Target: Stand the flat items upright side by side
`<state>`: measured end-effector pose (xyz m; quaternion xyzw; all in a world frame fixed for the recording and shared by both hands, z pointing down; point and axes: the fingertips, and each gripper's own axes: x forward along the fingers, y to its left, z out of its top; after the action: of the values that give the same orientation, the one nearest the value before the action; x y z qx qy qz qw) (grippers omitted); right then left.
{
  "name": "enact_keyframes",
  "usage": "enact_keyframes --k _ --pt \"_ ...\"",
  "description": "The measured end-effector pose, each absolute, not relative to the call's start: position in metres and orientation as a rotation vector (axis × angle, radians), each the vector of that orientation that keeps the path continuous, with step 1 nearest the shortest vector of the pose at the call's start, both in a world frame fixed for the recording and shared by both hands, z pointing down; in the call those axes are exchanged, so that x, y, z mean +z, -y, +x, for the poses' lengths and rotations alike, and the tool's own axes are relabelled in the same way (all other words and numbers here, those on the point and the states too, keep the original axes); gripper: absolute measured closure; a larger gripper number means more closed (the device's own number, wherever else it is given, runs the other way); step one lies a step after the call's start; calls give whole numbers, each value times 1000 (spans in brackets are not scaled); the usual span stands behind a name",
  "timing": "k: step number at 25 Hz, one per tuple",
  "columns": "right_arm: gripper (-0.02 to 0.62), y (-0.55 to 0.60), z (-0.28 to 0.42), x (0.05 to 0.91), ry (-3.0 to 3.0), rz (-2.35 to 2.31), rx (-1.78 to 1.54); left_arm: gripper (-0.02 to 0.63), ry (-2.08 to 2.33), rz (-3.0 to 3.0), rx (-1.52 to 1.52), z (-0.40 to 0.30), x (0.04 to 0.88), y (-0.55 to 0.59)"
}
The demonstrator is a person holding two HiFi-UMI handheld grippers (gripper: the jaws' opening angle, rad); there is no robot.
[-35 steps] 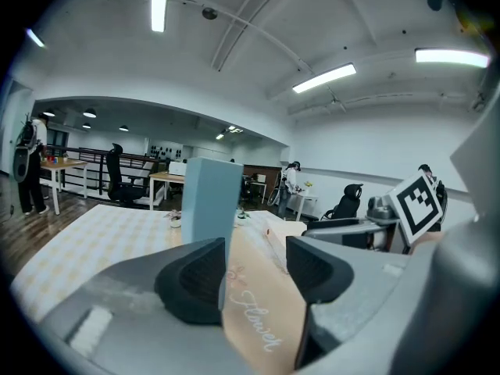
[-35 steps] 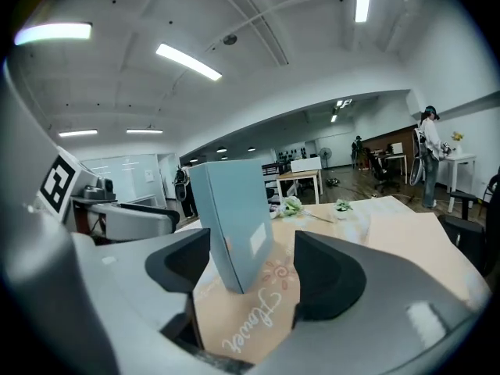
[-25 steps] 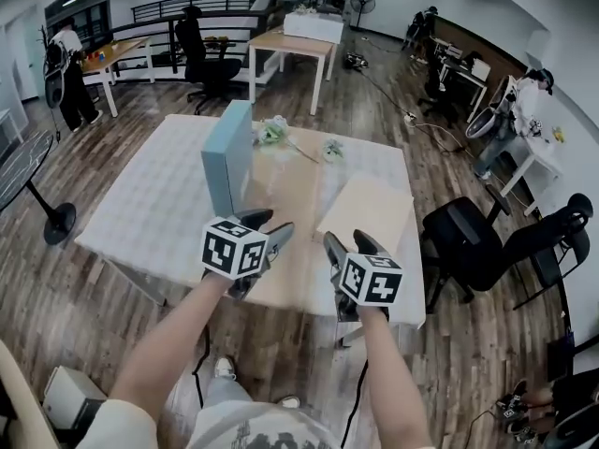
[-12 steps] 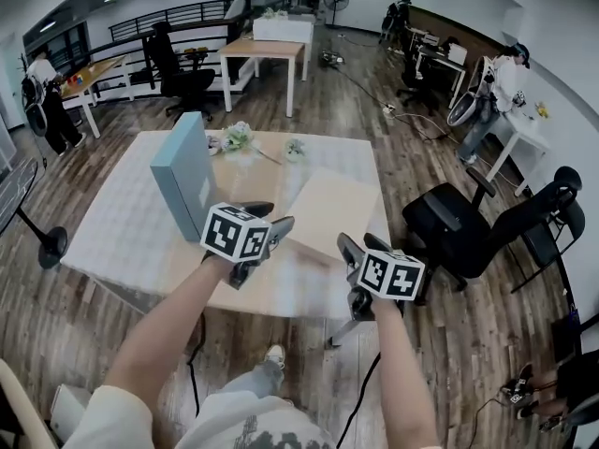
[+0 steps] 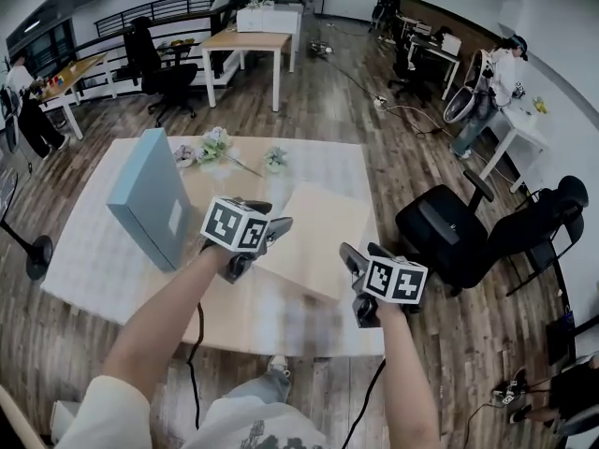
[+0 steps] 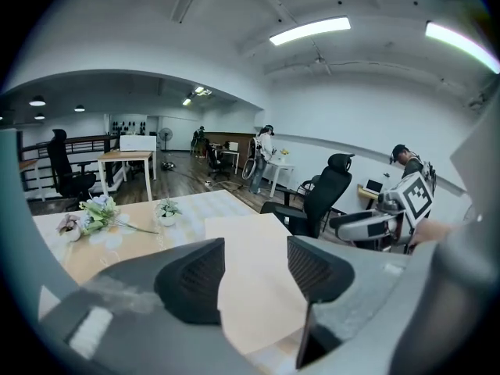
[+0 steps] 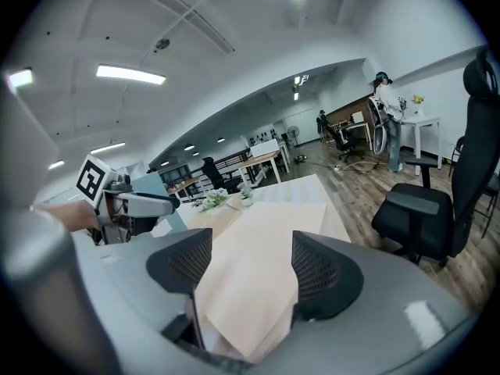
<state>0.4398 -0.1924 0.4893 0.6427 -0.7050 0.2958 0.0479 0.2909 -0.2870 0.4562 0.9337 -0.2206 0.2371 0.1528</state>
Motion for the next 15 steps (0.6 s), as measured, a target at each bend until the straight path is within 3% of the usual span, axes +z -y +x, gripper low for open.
enact_keyframes --k 15 --pt "199 280 501 593 1914 1834 1164 314 431 2436 767 348 585 401"
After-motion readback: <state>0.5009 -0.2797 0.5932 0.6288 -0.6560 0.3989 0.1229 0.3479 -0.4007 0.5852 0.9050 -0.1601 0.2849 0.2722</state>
